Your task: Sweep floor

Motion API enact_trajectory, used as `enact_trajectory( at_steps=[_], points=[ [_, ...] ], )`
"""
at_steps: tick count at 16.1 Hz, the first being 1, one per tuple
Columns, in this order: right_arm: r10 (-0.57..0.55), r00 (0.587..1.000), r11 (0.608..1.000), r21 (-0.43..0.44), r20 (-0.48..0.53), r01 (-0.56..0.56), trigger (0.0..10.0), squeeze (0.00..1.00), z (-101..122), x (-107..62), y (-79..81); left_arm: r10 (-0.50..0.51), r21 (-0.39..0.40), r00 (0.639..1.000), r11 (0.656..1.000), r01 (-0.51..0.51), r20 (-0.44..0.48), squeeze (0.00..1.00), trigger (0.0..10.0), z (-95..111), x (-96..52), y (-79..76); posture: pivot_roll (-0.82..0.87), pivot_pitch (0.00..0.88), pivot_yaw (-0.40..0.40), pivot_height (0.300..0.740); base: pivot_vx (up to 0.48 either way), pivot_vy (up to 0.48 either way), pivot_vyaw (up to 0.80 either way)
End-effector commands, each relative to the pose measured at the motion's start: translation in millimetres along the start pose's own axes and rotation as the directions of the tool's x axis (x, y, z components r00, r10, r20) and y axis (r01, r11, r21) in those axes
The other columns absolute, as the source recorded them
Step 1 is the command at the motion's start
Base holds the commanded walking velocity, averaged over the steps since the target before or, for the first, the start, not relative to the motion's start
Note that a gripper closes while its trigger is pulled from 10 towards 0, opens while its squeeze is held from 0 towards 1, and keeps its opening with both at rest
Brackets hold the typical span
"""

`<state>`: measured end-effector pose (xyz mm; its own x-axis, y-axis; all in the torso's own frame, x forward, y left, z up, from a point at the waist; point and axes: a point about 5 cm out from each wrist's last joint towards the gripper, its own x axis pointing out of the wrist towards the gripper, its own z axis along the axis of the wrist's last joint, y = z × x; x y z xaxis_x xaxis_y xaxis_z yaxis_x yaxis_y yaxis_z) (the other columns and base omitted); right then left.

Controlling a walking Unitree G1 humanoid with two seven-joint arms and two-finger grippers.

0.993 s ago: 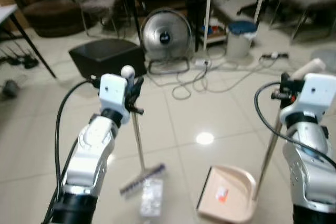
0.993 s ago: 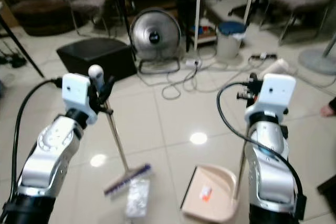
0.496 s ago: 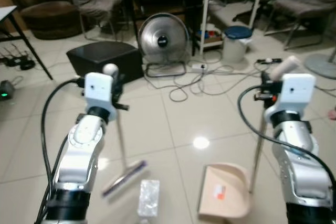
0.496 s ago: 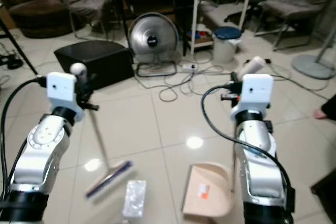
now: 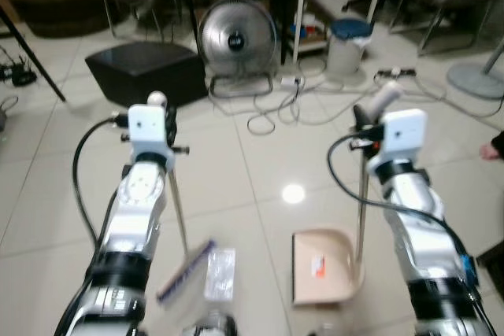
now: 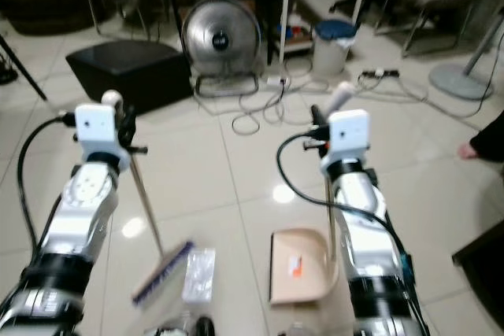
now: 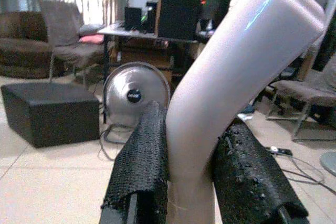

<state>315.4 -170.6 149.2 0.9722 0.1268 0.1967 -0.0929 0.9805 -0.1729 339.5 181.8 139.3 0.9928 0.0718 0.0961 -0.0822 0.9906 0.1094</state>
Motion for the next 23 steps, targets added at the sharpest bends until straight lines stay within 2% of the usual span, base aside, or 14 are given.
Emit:
enact_trajectory(
  at_steps=[1, 3, 5, 7, 10, 14, 16, 17, 18, 20, 21, 23],
  points=[
    [0.028, 0.998, 1.0, -0.014, 0.063, -0.027, 10.0, 0.0, 7, 6.2, 3.4, 0.042, 0.036, 0.996, 0.998, -0.045, 0.078, 0.0, 10.0, 11, 5.9, 4.4, 0.12, 0.241, 0.1, 0.74, 0.0, 0.0, 0.0],
    [0.05, 0.994, 0.998, -0.034, 0.095, -0.047, 10.0, 0.0, 5, 8.1, 7.9, 0.097, 0.044, 0.987, 0.994, -0.103, 0.131, 0.0, 10.0, 18, 7.5, 8.4, 0.17, 0.274, 0.131, 0.74, 0.0, 0.0, 0.0],
    [0.072, 0.986, 0.997, -0.034, 0.149, -0.068, 10.0, 0.0, 6, 11.9, 15.1, 0.165, -0.014, 0.971, 0.986, -0.165, 0.174, 0.0, 10.0, 20, 9.9, 11.1, 0.17, 0.315, 0.148, 0.74, 0.0, 0.0, 0.0],
    [0.096, 0.98, 0.995, -0.047, 0.175, -0.09, 10.0, 0.0, 4, 12.6, 23.4, 0.203, -0.07, 0.965, 0.979, -0.194, 0.164, 0.0, 10.0, 16, 12.0, 11.6, 0.17, 0.346, 0.156, 0.74, 0.0, 0.0, 0.0],
    [0.167, 0.959, 0.986, -0.039, 0.229, -0.163, 10.0, 0.0, 3, 14.9, 48.1, 0.26, -0.18, 0.959, 0.955, -0.238, 0.116, 0.0, 10.0, 3, 14.5, 10.2, 0.18, 0.37, 0.166, 0.74, 0.0, 0.0, 0.0],
    [0.217, 0.939, 0.976, -0.04, 0.266, -0.214, 10.0, 0.0, 1, 10.2, 70.5, 0.252, -0.176, 0.96, 0.958, -0.228, 0.125, 0.0, 10.0, -2, 13.6, 4.8, 0.18, 0.375, 0.176, 0.74, 0.0, 0.0, 0.0],
    [0.279, 0.923, 0.959, -0.12, 0.266, -0.255, 10.0, 0.0, -5, 4.5, 85.3, 0.256, -0.169, 0.958, 0.958, -0.233, 0.129, 0.0, 10.0, -4, 14.9, 2.6, 0.18, 0.375, 0.176, 0.74, 0.0, 0.0, 0.0],
    [0.286, 0.92, 0.957, -0.132, 0.269, -0.259, 10.0, 0.0, -5, 3.2, 88.8, 0.269, -0.179, 0.954, 0.953, -0.244, 0.134, 0.0, 10.0, -3, 16.1, 2.6, 0.18, 0.393, 0.19, 0.74, 0.0, 0.0, 0.0],
    [0.263, 0.925, 0.964, -0.112, 0.275, -0.241, 10.0, 0.0, -5, 2.1, 88.3, 0.285, -0.226, 0.945, 0.943, -0.246, 0.161, 0.0, 10.0, 6, 20.2, 2.8, 0.18, 0.398, 0.195, 0.74, 0.0, 0.0, 0.0],
    [0.251, 0.928, 0.968, -0.102, 0.275, -0.231, 10.0, 0.0, -7, -0.1, 86.3, 0.293, -0.26, 0.94, 0.934, -0.243, 0.173, 0.0, 10.0, 10, 22.0, 2.8, 0.18, 0.385, 0.195, 0.74, 0.0, 0.0, 0.0],
    [0.231, 0.936, 0.972, -0.102, 0.266, -0.211, 10.0, 0.0, -11, -2.6, 83.5, 0.313, -0.28, 0.931, 0.925, -0.256, 0.186, 0.0, 10.0, 13, 23.9, 7.9, 0.17, 0.378, 0.197, 0.74, 0.0, 0.0, 0.0],
    [0.207, 0.94, 0.978, -0.095, 0.27, -0.188, 10.0, 0.0, -11, -1.1, 82.3, 0.329, -0.263, 0.926, 0.925, -0.276, 0.186, 0.0, 10.0, 12, 24.5, 11.8, 0.16, 0.381, 0.196, 0.74, 0.0, 0.0, 0.0]
  ],
)
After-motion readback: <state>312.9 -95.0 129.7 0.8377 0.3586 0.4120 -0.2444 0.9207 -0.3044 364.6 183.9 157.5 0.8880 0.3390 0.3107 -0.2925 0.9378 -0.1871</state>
